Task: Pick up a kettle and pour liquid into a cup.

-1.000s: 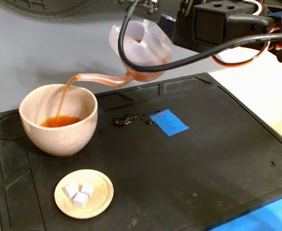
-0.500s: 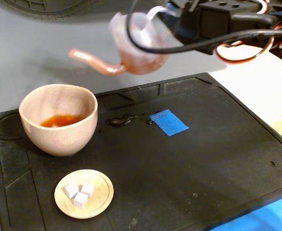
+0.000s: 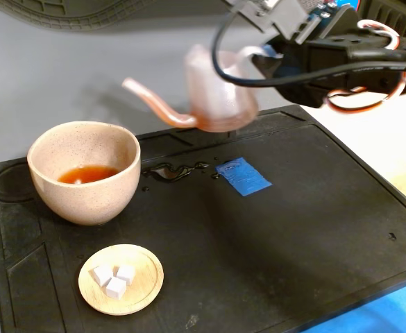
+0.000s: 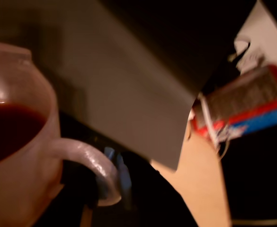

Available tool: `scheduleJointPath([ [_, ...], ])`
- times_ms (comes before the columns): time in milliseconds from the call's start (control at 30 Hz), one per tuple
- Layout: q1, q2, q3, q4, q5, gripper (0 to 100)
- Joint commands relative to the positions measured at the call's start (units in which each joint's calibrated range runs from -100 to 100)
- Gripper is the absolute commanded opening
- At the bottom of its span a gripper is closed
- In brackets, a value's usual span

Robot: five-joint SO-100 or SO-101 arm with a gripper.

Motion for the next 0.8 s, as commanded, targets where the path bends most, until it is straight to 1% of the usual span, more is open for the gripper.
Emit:
scheduleJointPath([
  [0,0.85,-1.39,1.42,-0.36,-2.92,1],
  [33,0.85,-1.39,3.32,-0.53,-4.65,1],
  [167,1.69,-1.3,7.31,-0.44,-5.54,1],
  [267,2.45,-1.3,10.22,-0.62,-8.64,1],
  [333,2.14,-1.3,12.49,-0.7,-12.0,1],
  [367,2.14,-1.3,12.94,-0.79,-12.57,1],
  [667,2.53,-0.54,12.94,-0.88,-12.0,1],
  [733,2.98,-0.45,13.03,-0.88,-9.43,1],
  [767,3.21,-0.45,13.3,-0.88,-9.01,1],
])
